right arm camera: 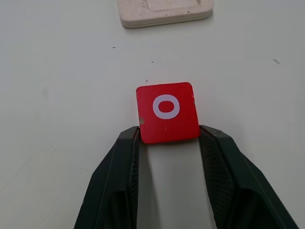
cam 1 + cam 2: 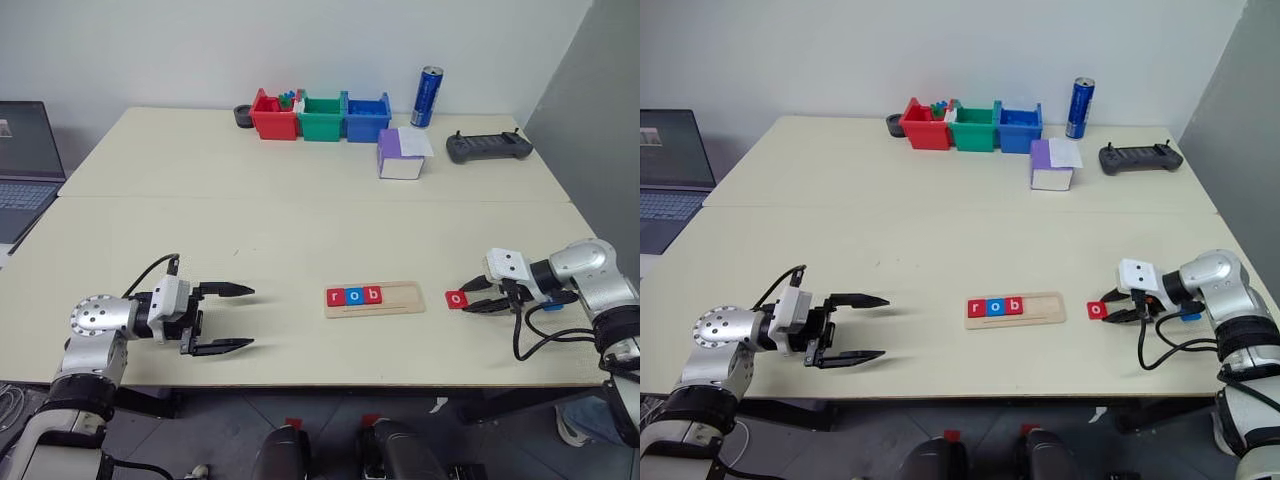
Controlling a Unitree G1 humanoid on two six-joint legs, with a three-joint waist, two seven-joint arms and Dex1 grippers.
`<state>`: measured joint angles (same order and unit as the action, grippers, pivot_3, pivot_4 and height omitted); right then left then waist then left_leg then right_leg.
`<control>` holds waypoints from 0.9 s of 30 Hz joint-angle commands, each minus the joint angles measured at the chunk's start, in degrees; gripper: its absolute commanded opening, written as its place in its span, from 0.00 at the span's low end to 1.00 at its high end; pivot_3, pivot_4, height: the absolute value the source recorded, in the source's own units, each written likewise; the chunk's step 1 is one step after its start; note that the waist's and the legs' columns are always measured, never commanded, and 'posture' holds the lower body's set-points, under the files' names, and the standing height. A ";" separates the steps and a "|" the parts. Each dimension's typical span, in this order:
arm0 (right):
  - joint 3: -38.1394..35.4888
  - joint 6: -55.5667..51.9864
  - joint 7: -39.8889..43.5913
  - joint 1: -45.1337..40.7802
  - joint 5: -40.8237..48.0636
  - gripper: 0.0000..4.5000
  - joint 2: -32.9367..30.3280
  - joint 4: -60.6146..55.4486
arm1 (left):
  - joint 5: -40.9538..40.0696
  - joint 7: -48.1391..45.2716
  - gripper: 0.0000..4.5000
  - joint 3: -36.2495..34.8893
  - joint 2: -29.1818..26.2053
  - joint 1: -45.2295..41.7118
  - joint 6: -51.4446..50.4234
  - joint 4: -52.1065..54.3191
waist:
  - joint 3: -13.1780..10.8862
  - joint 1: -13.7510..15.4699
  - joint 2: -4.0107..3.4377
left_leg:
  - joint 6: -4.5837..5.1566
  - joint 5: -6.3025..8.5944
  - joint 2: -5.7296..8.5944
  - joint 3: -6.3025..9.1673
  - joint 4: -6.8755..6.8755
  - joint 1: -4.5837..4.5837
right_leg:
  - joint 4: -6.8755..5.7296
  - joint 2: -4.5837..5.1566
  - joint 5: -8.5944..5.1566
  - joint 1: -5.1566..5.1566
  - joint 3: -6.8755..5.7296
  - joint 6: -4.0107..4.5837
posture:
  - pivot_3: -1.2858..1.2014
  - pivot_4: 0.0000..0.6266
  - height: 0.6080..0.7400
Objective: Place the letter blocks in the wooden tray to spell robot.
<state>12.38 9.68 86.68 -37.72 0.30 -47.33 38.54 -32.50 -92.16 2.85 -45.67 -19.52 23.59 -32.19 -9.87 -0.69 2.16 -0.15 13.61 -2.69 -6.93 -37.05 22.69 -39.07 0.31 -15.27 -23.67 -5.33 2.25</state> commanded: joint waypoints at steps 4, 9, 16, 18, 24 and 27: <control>-4.49 -19.76 -1.41 6.93 9.71 0.33 -2.24 -29.37 | 0.42 0.19 1.00 -4.02 0.13 -0.05 -4.26 5.96 | -0.04 0.13 -0.07 | 0.00 0.00 -0.01 0.01 0.02 0.15 | -0.03 -0.01 -0.01 -0.18 -0.02 0.02 | 0.52 0.24 1.00; -2.78 -25.08 -4.90 7.32 10.43 0.33 -0.01 -38.06 | 0.61 1.03 1.00 -5.36 2.06 -1.37 -6.19 7.45 | -0.03 0.54 -0.06 | 0.00 0.00 0.00 0.03 0.00 0.17 | -0.02 -0.01 -0.02 -0.18 -0.07 0.00 | 0.52 0.24 1.00; 0.23 -26.25 -6.16 5.25 10.22 0.33 3.45 -38.69 | 2.04 -0.02 1.00 -6.26 4.85 -2.57 -5.23 5.29 | -0.04 0.62 -0.05 | 0.01 0.00 0.04 0.03 0.01 0.23 | 0.04 0.00 -0.02 -0.19 -0.06 0.00 | 0.52 0.24 1.00; 0.63 -26.64 -6.57 4.61 10.48 0.33 4.53 -38.52 | 2.02 -0.30 1.00 -6.69 5.82 -2.63 -4.32 4.34 | -0.04 0.55 -0.05 | 0.00 0.00 0.04 0.02 0.01 0.23 | 0.03 0.00 -0.02 -0.20 -0.06 0.00 | 0.52 0.24 1.00; 3.97 -31.49 -11.73 -0.22 7.71 0.33 10.02 -37.04 | 2.31 -0.34 1.00 -5.70 7.22 -1.81 -0.97 0.28 | -0.03 0.45 -0.05 | 0.00 0.00 0.01 0.03 0.01 0.22 | -0.01 -0.01 -0.02 -0.23 -0.07 0.00 | 0.52 0.24 1.00; 6.16 -33.55 -13.83 -1.55 5.61 0.33 11.85 -37.46 | 2.34 -0.34 1.00 -4.41 6.68 -1.41 1.11 -1.98 | -0.03 0.50 -0.05 | -0.01 -0.01 0.01 0.03 0.01 0.26 | -0.01 -0.01 -0.02 -0.27 -0.07 0.01 | 0.52 0.24 1.00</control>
<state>17.81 -22.81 74.20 -37.84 7.06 -35.52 2.42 -30.03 -92.13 -1.88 -38.38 -21.09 23.02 -33.59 -9.90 -0.19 2.10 -0.16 13.61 -2.67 -6.90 -37.03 22.95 -39.08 0.31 -15.29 -23.94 -5.39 2.26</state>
